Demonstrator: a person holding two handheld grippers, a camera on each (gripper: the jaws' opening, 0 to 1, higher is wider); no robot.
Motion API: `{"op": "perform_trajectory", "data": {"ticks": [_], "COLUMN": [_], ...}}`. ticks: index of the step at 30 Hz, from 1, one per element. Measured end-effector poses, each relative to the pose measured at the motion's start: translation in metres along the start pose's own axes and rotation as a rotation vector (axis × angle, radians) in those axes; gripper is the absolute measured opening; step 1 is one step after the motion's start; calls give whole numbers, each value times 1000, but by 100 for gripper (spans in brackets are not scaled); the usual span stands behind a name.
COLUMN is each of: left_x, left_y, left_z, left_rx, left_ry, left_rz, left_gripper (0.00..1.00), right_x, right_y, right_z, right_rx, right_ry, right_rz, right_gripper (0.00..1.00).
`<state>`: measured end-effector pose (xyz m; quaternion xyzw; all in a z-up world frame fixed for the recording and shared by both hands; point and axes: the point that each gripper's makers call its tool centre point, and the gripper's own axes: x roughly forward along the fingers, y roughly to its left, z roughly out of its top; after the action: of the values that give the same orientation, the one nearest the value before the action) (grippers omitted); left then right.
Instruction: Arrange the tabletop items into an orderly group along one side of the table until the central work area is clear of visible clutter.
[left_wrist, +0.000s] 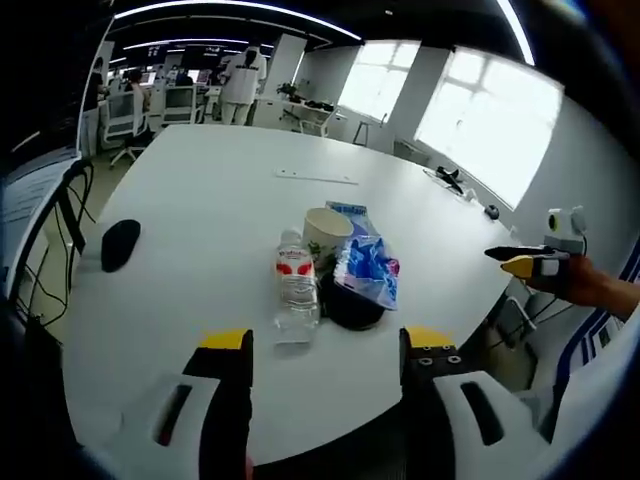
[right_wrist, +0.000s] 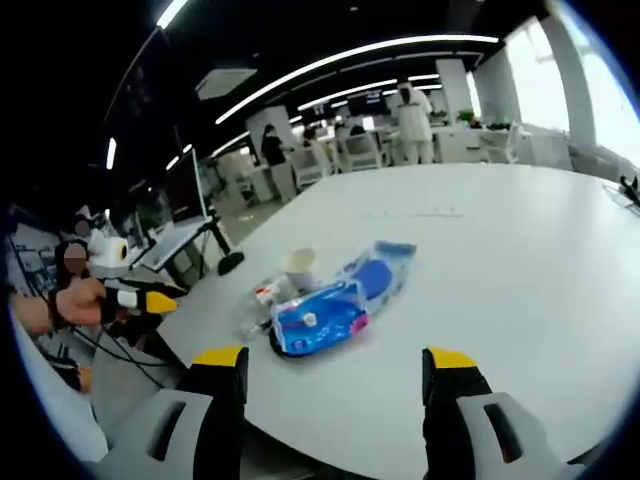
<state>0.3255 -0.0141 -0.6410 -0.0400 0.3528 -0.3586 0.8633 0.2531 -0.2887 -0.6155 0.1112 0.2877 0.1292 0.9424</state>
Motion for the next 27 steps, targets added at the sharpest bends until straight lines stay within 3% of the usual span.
{"op": "perform_trajectory", "data": {"ticks": [8,27], "left_x": [8,16], "left_y": [-6,-5], "left_z": [5,-3], "left_rx": [17,28], "left_ry": [15,42], "left_rz": [-15,-21], "left_gripper": [59,57], "right_x": [0,5], "right_y": [-2,3], "right_z": [0,-1], "right_rx": [2,-9], "right_ry": [4,5], "right_rz": [0,16], "right_gripper": [71,70]}}
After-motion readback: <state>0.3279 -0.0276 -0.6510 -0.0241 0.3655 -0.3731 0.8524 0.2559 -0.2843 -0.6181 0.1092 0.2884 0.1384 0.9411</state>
